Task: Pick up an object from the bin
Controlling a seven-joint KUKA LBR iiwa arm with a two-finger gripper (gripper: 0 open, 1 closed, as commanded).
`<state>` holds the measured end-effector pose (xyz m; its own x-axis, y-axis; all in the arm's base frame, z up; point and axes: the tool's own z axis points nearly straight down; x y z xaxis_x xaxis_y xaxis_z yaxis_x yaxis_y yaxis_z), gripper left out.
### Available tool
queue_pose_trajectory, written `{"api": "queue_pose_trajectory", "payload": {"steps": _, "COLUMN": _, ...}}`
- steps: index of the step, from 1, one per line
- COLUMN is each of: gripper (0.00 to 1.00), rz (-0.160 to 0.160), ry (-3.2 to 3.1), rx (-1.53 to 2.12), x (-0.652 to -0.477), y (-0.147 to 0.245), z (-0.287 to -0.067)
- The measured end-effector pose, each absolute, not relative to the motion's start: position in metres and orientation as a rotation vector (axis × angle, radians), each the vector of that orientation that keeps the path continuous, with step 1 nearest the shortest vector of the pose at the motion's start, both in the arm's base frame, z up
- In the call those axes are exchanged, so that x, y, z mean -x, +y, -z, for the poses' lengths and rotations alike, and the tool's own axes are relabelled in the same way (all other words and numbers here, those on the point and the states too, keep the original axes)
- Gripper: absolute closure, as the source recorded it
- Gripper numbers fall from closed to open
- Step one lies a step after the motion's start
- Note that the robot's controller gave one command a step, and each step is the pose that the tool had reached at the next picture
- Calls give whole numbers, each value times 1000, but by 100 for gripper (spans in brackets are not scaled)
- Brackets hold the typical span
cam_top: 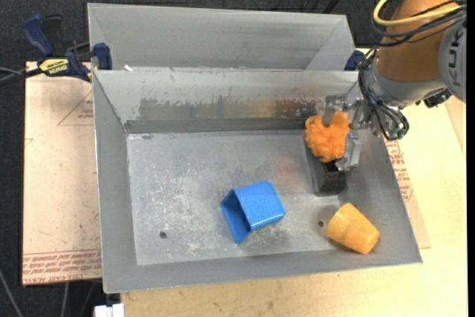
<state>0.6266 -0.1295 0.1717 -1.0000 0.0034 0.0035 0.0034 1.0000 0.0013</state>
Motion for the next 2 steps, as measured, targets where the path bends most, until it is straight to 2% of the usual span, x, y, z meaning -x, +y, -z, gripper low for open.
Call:
{"api": "queue_pose_trajectory", "payload": {"steps": 1, "gripper": 0, "rz": 0, "ry": -3145, "rx": 2, "x": -628, "y": -129, "z": -177}}
{"api": "queue_pose_trajectory", "payload": {"steps": 2, "gripper": 0, "rz": 0, "ry": -3151, "rx": -119, "x": -623, "y": -133, "z": -148}}
